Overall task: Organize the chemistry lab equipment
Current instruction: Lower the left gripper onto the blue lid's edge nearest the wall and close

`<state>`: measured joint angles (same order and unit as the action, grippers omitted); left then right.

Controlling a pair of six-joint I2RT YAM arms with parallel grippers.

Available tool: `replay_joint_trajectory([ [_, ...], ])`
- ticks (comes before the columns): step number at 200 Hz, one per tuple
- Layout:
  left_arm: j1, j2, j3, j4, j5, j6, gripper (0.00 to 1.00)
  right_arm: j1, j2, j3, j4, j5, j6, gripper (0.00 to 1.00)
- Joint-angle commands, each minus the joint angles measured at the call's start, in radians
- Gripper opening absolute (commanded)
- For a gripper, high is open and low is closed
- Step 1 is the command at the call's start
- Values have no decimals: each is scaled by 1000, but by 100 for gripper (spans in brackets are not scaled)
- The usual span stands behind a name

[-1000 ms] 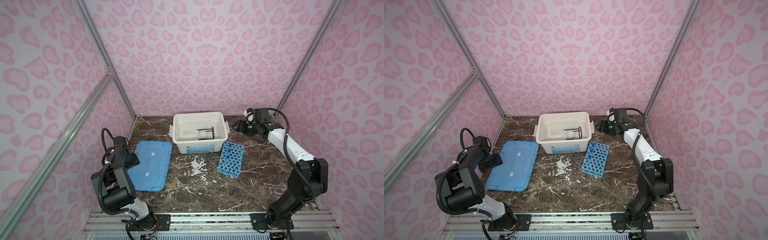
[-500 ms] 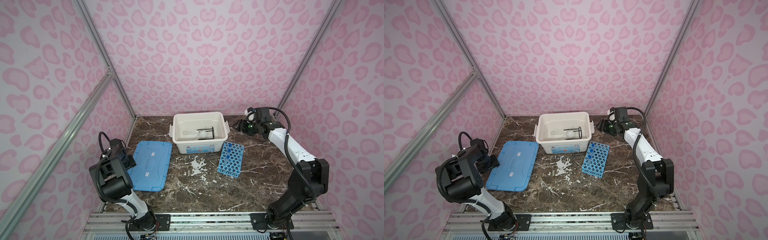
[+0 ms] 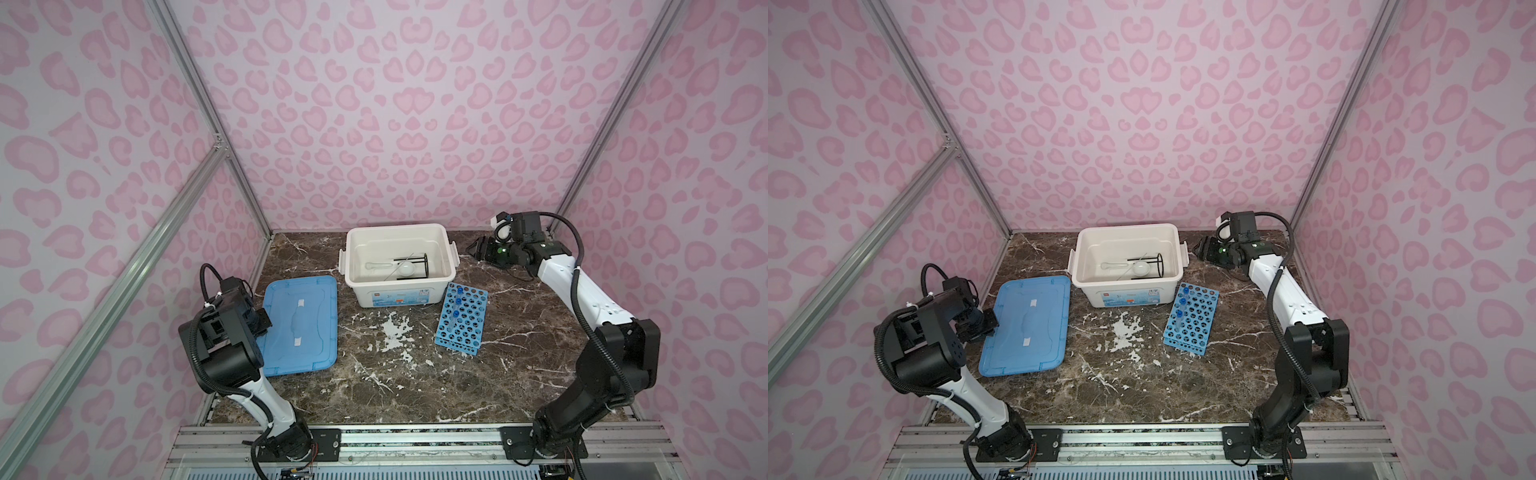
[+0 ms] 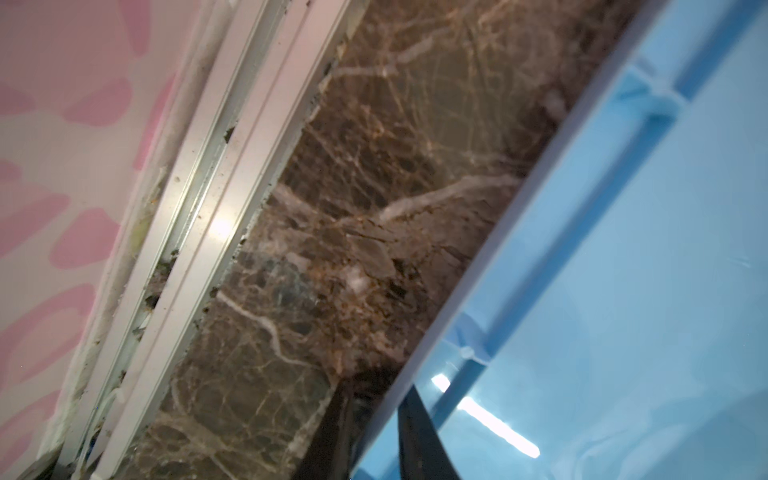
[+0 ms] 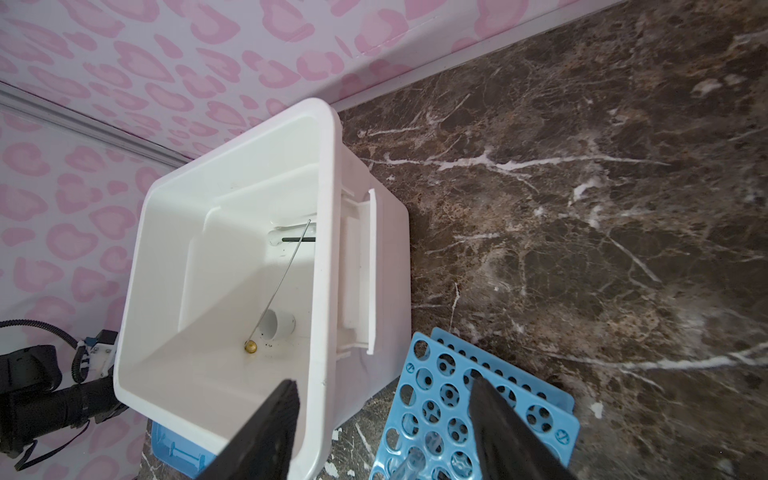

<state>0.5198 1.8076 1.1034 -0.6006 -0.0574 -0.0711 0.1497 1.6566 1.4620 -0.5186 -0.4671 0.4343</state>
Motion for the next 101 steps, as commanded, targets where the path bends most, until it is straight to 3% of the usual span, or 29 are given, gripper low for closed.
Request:
replay_joint_trajectory([
  [1, 1, 10, 2, -14, 61, 8, 20, 2, 0, -5, 3, 12, 9, 67],
  [35, -11, 1, 6, -18, 102, 11, 19, 5, -1, -8, 11, 16, 14, 67],
  [101, -52, 16, 4, -24, 111, 10, 4, 10, -11, -8, 22, 25, 25, 67],
])
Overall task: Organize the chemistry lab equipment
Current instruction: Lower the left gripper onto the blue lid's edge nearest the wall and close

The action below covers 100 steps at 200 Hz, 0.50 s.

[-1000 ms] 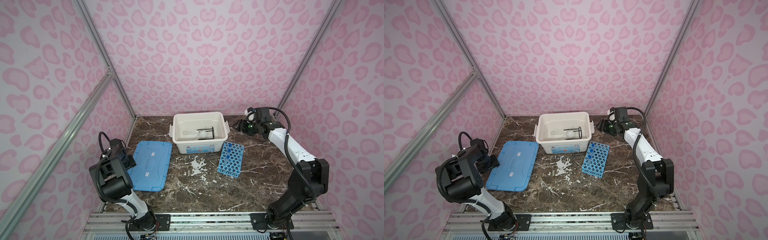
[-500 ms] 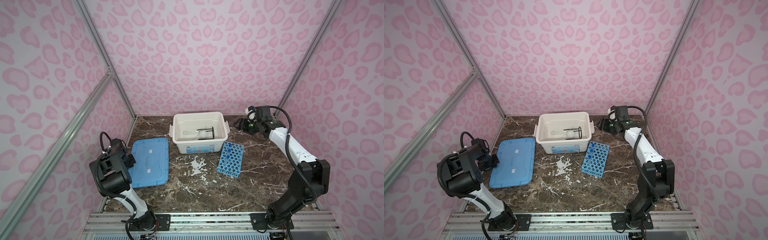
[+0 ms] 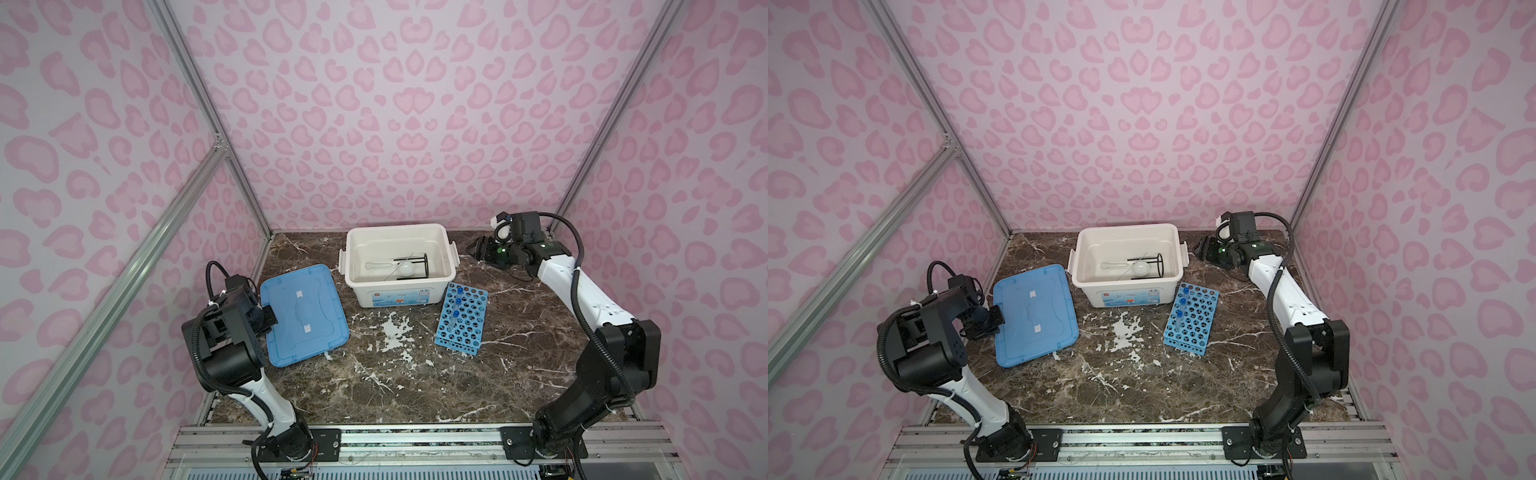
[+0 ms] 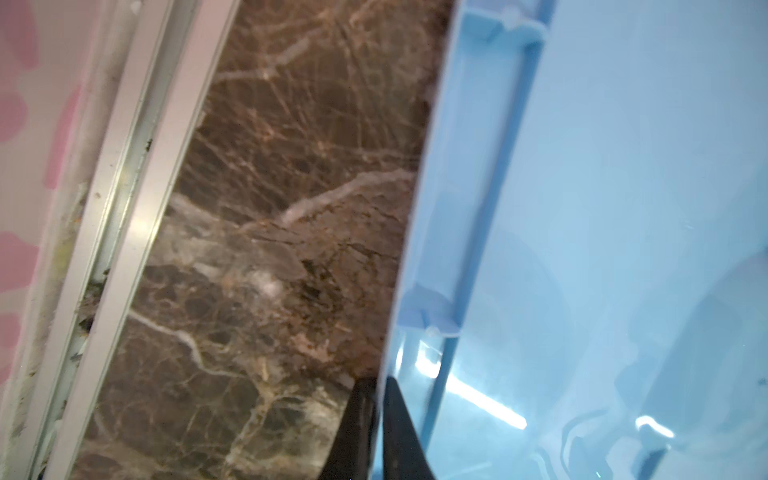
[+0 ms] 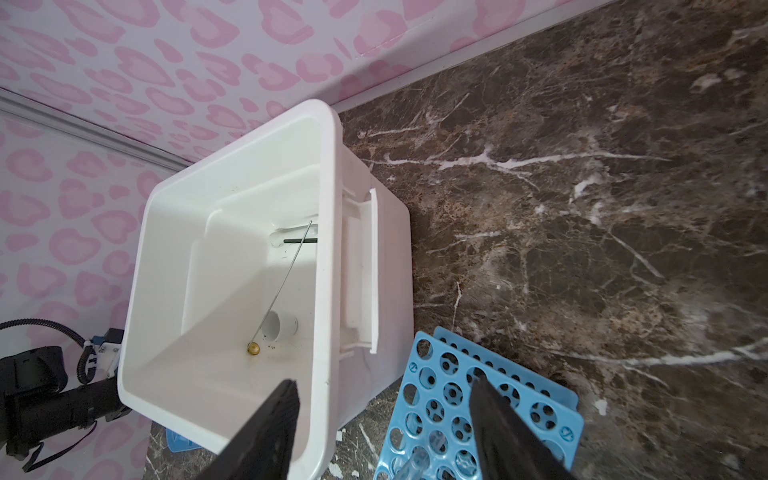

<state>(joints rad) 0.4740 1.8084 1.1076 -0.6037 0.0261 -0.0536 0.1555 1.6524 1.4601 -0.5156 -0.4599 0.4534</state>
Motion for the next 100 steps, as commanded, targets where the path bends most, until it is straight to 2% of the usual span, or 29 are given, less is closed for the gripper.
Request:
replay_joint_trajectory([
  [1, -6, 16, 0, -22, 29, -8, 4, 4, -6, -6, 19, 18, 6, 67],
  [74, -20, -87, 29, -54, 11, -11, 3, 22, 3, 17, 23, 5, -2, 67],
  [100, -22, -142, 50, -86, -6, -30, 3, 43, 25, 82, 21, -8, -8, 67],
])
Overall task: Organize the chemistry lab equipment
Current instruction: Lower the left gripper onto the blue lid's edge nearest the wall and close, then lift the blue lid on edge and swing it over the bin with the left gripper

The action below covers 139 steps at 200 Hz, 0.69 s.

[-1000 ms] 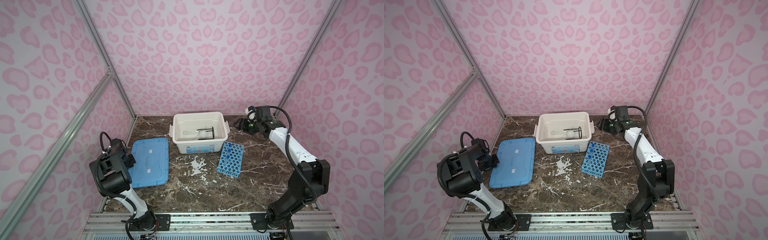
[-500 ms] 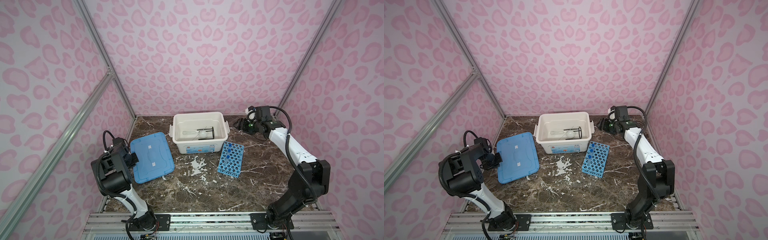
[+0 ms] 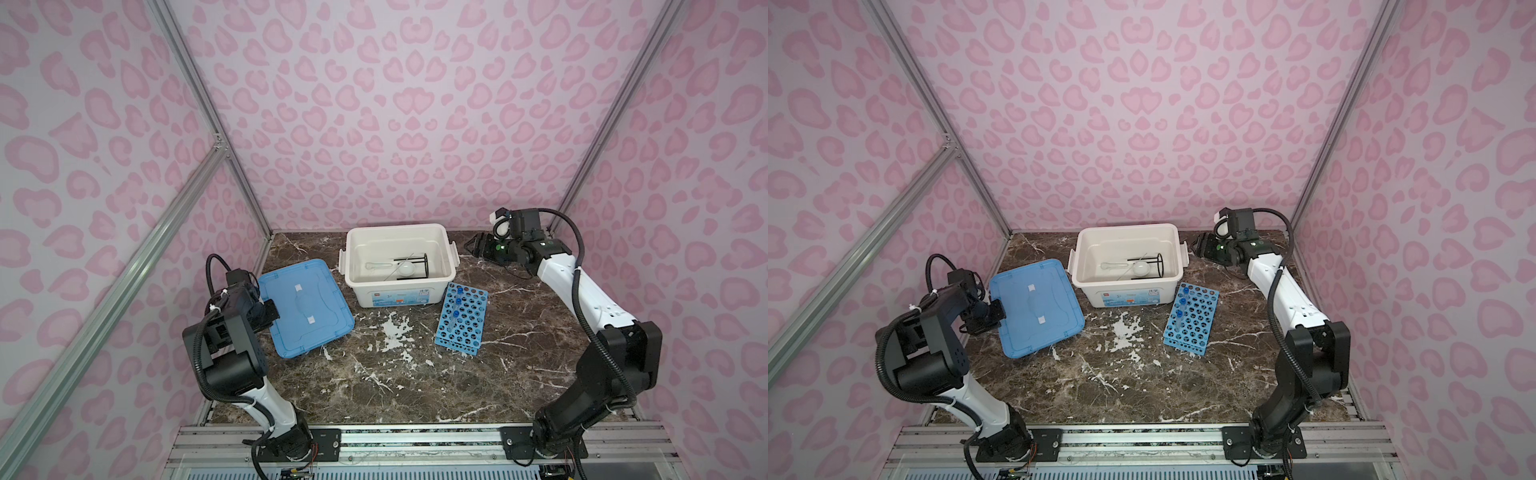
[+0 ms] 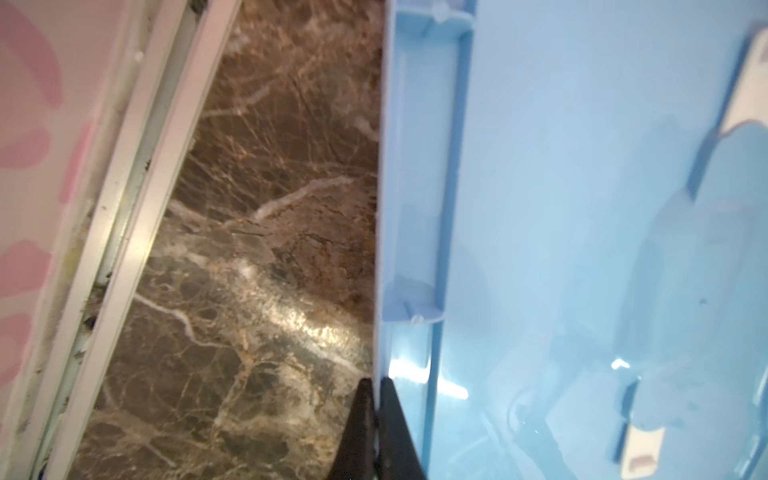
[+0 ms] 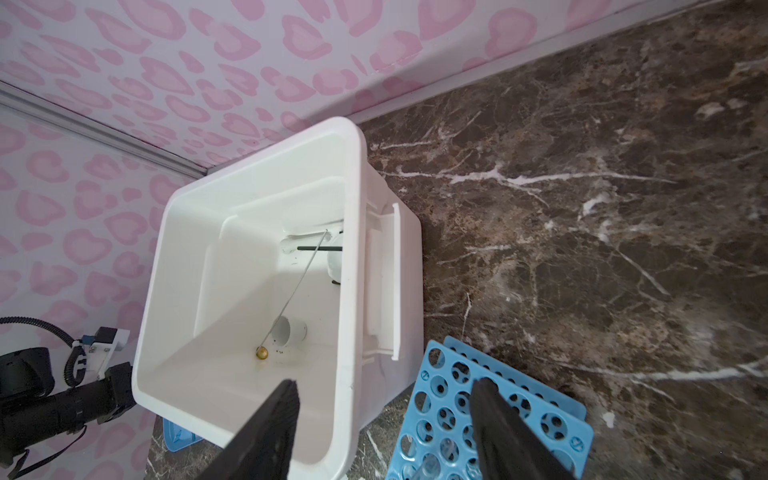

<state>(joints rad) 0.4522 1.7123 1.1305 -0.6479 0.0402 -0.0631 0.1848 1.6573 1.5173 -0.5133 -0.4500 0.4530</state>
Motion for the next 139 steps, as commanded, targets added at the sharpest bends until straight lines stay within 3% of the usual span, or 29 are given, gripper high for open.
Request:
replay_joint_trajectory([
  [1, 1, -48, 28, -44, -21, -22, 4, 14, 20, 25, 20, -19, -9, 67],
  [139, 2, -247, 254, -206, -76, -59, 4, 33, 31, 58, 47, -63, 4, 68],
])
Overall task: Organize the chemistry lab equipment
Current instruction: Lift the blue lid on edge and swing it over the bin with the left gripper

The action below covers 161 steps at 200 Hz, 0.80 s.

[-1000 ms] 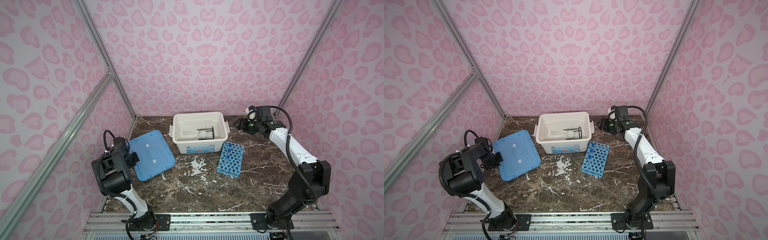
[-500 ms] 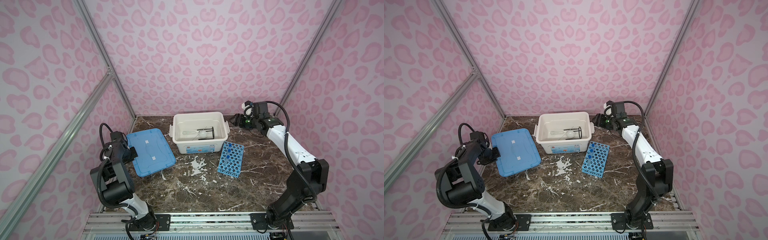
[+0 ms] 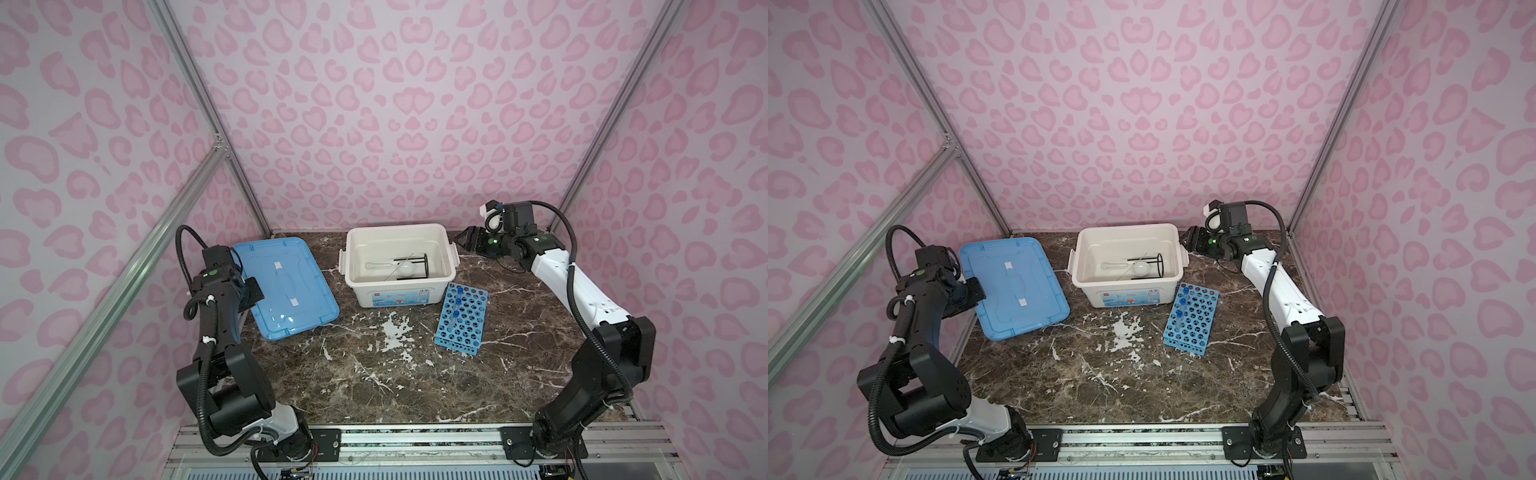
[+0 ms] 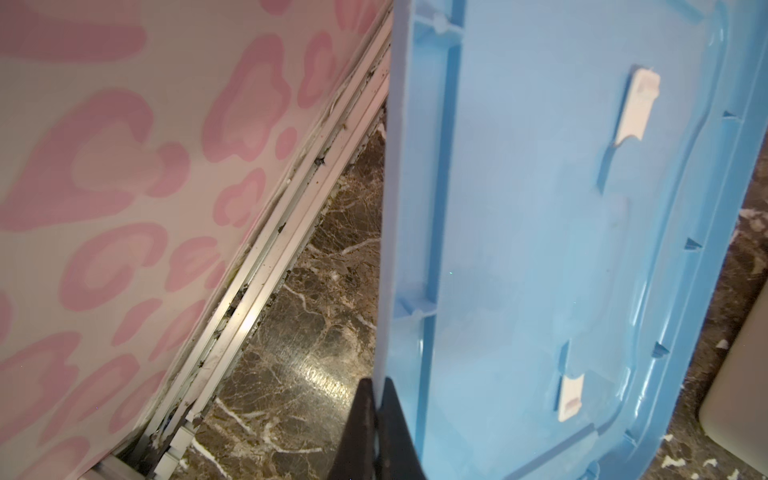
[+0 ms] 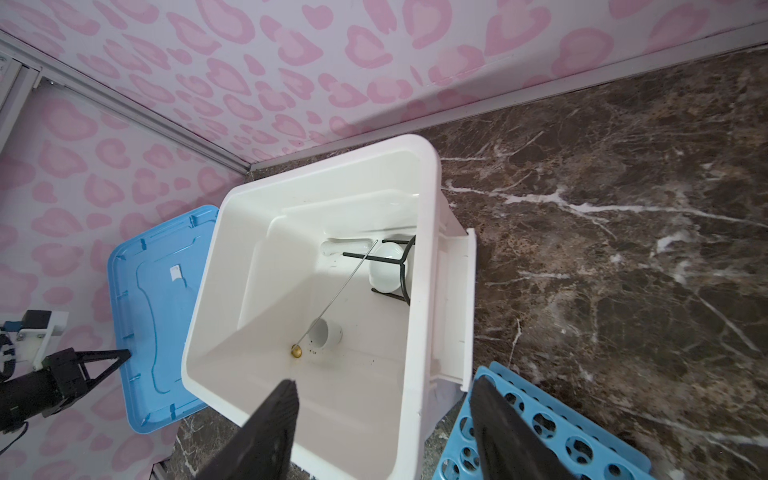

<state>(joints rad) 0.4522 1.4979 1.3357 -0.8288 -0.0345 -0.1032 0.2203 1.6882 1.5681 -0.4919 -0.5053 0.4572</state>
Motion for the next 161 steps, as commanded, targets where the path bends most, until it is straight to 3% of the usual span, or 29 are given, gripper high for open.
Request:
replay_joint_trajectory([
  [1, 2, -34, 51, -26, -2, -20, 4, -2, 1, 7, 26, -7, 0, 68],
  [78, 2, -123, 171, -84, -23, -33, 4, 3, 1, 10, 29, -7, -1, 68],
  [156, 2, -180, 264, -69, 111, -84, 3, 16, 24, 42, 52, -50, -5, 68],
  [161, -32, -181, 268, -65, 120, -88, 3, 17, 25, 43, 58, -56, -4, 69],
])
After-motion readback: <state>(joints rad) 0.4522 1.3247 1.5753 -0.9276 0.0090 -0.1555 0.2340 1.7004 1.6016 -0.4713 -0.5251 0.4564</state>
